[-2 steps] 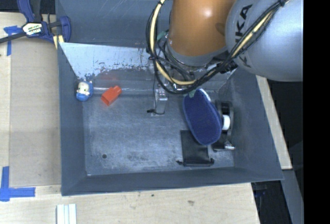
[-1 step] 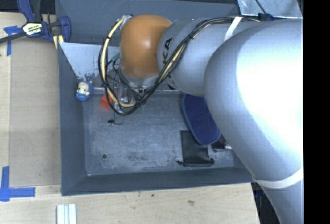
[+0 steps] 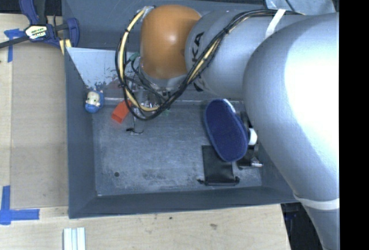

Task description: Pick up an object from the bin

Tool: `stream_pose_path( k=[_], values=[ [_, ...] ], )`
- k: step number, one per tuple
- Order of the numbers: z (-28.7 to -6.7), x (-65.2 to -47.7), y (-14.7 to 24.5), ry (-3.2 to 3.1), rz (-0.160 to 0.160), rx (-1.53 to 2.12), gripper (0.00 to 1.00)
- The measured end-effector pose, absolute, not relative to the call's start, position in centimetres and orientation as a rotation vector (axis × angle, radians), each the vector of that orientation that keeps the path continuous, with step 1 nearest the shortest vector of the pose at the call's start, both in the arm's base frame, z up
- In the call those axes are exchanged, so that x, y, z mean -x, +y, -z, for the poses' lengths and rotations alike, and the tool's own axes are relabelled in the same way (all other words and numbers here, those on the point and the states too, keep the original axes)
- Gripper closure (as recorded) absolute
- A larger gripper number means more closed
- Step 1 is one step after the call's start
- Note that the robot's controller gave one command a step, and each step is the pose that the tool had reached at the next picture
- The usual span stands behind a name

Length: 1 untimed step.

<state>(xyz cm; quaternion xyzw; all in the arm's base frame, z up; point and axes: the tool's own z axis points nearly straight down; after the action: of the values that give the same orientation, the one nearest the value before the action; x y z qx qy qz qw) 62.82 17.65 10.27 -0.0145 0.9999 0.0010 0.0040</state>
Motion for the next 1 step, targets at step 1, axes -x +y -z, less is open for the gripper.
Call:
stream_pose_path(
  k=[1],
  values=[
    [-10.34, -62.9, 17.54, 3.114, -0.002, 0.35, 0.0]
  ],
)
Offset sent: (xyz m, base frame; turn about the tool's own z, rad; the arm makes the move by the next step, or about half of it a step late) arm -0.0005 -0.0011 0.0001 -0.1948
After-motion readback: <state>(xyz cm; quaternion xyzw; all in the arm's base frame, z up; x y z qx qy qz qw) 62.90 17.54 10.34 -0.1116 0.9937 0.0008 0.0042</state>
